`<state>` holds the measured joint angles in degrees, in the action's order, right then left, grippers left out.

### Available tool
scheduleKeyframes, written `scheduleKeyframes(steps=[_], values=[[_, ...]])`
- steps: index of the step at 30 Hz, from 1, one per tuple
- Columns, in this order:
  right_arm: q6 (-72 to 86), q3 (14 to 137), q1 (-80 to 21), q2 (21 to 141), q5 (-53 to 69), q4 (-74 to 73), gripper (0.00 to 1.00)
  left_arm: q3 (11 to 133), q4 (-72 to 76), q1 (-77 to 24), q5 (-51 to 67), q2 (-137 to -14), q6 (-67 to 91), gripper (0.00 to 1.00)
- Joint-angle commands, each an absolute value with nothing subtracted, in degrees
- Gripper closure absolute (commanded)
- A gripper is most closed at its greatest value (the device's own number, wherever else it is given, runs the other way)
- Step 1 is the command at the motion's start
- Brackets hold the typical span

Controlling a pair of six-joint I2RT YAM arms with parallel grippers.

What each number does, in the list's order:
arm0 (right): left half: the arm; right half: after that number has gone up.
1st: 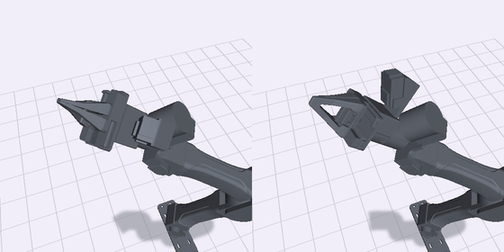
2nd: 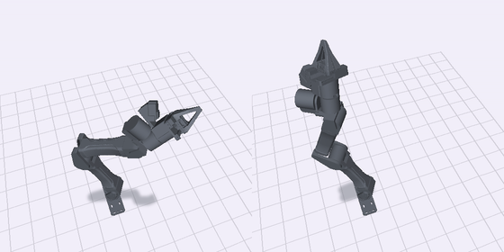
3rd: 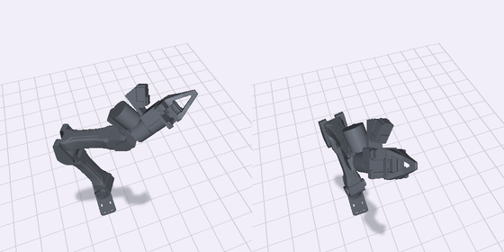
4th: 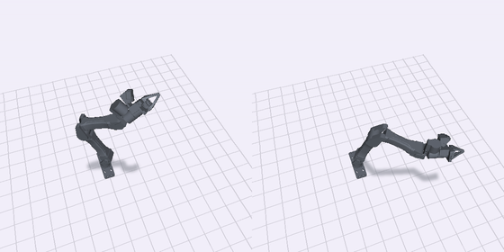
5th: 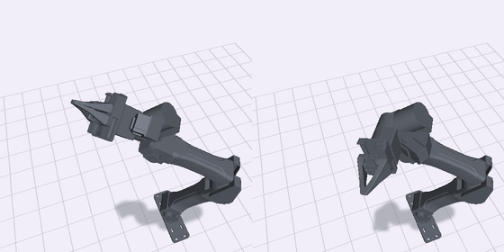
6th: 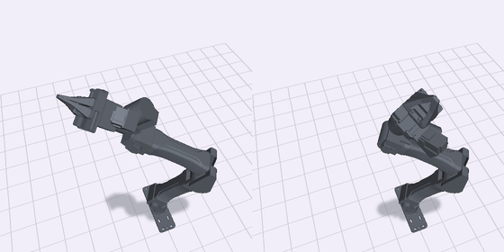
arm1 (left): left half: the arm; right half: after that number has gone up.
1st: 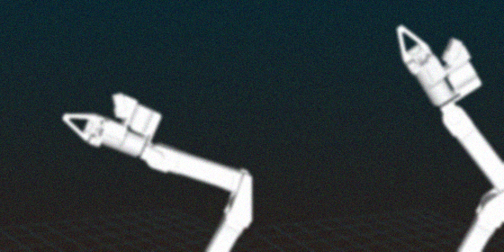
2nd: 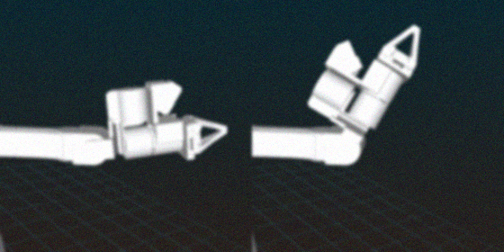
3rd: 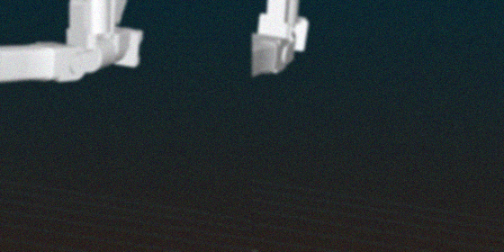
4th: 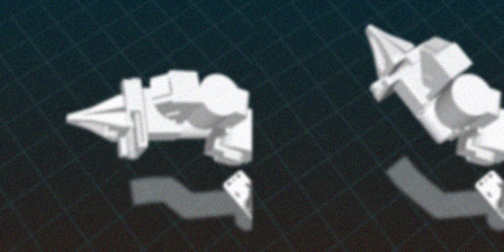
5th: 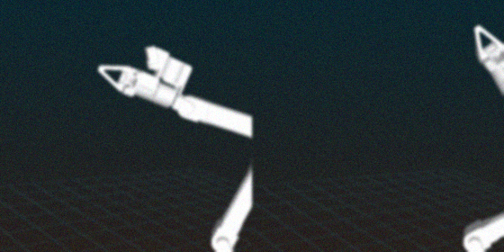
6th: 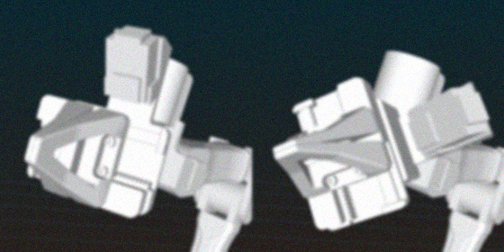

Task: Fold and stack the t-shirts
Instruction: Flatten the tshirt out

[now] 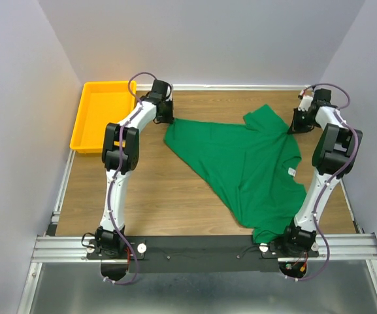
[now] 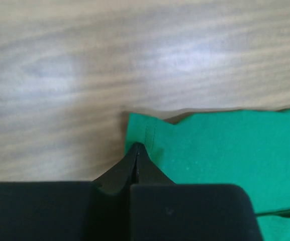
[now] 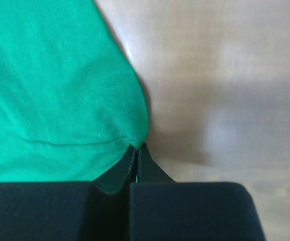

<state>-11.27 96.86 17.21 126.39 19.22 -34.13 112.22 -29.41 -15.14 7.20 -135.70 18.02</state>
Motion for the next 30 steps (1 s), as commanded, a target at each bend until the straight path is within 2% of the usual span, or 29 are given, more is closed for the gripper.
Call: scheduleKeyframes(steps=[1,4,7,8,9,10,11,12,14,15,16,19,20,21,23,26,27,30], values=[[-7.66,105.18,15.56,132.18,18.55,-34.89,0.99,121.51,-32.60,-12.23,8.01,-139.74,22.22,1.00],[-3.62,114.47,15.38,136.22,17.23,-34.63,1.00,128.29,-32.35,-10.64,7.03,-141.15,24.69,1.00],[-3.60,116.37,13.89,136.67,12.85,-32.61,0.98,129.72,-29.54,-8.97,10.10,-140.54,26.19,0.99],[-3.17,116.54,13.89,136.84,13.01,-32.52,0.89,129.73,-29.01,-8.70,11.06,-140.28,26.19,0.88],[-2.82,116.37,13.89,136.85,13.18,-32.61,0.67,129.12,-28.74,-8.53,11.51,-139.14,25.76,0.67],[-2.99,115.85,13.89,136.06,12.84,-32.61,0.56,128.07,-27.61,-8.53,11.51,-137.83,25.06,0.62],[-3.68,113.75,13.97,135.01,13.70,-32.52,0.48,126.14,-26.29,-8.53,11.77,-136.16,24.53,0.60],[-6.21,112.34,13.97,131.61,15.97,-32.00,0.32,120.47,-22.19,-8.53,13.00,-131.27,23.13,0.59],[-10.00,106.30,13.71,127.22,20.00,-30.94,0.23,114.29,-18.39,-8.61,14.15,-125.27,21.37,0.59],[-14.89,103.65,13.54,124.39,21.87,-29.81,0.08,111.13,-16.80,-8.79,13.72,-118.81,19.36,0.59],[-17.12,101.62,13.19,122.10,23.28,-29.27,0.03,104.13,-13.48,-8.79,13.10,-115.17,18.64,0.57],[-24.31,96.34,10.73,116.55,36.33,-33.20,0.00,89.37,-6.54,-8.70,9.33,-100.41,15.92,0.48],[-26.43,95.81,8.20,116.19,38.13,-36.01,0.00,85.73,-4.85,-8.70,8.19,-96.80,15.73,0.46],[-28.28,93.89,6.43,115.67,38.49,-39.52,0.00,79.69,-2.48,-8.53,6.00,-90.33,15.73,0.38],[-27.69,90.10,1.51,114.44,37.00,-39.29,0.01,74.29,-0.71,-7.83,4.75,-84.75,17.40,0.32],[-20.41,86.40,-2.72,114.34,35.69,-36.48,0.09,66.20,-0.26,-6.16,6.50,-77.27,20.03,0.30],[-17.43,86.48,-3.42,115.30,34.64,-35.87,0.16,63.57,-0.26,-5.89,7.03,-74.82,20.39,0.30],[-13.89,87.18,-4.83,116.71,32.00,-34.81,0.23,60.30,-0.26,-5.45,7.91,-71.90,21.61,0.30]])
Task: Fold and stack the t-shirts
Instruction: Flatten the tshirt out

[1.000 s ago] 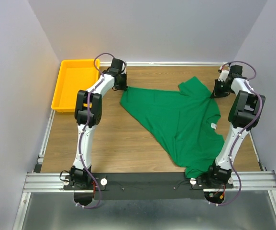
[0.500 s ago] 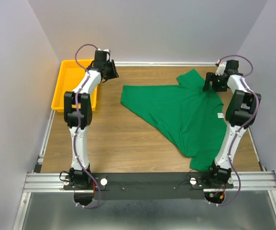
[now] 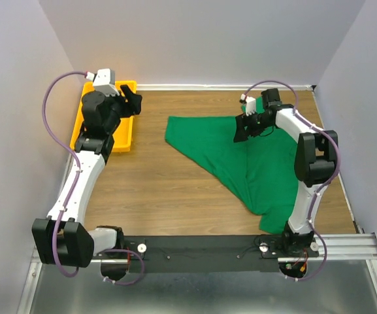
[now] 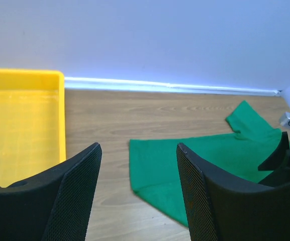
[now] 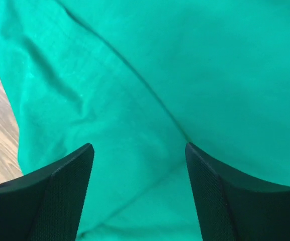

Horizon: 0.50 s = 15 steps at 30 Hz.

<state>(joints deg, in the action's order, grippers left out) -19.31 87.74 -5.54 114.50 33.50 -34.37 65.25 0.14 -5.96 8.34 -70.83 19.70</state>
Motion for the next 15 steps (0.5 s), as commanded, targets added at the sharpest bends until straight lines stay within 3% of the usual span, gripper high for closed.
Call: scheduleKeyframes(steps=[1,5,15], values=[[-12.58,87.97,-5.27,117.50,29.64,-34.54,0.30,58.73,-0.26,-5.45,8.35,-70.24,21.88,0.30],[-11.51,88.59,-5.71,118.48,26.02,-34.45,0.41,56.43,-0.26,-5.36,8.79,-67.68,22.50,0.30],[-11.87,84.99,-7.38,117.95,23.29,-34.02,0.47,55.72,-0.26,-5.10,9.23,-66.97,22.32,0.31]])
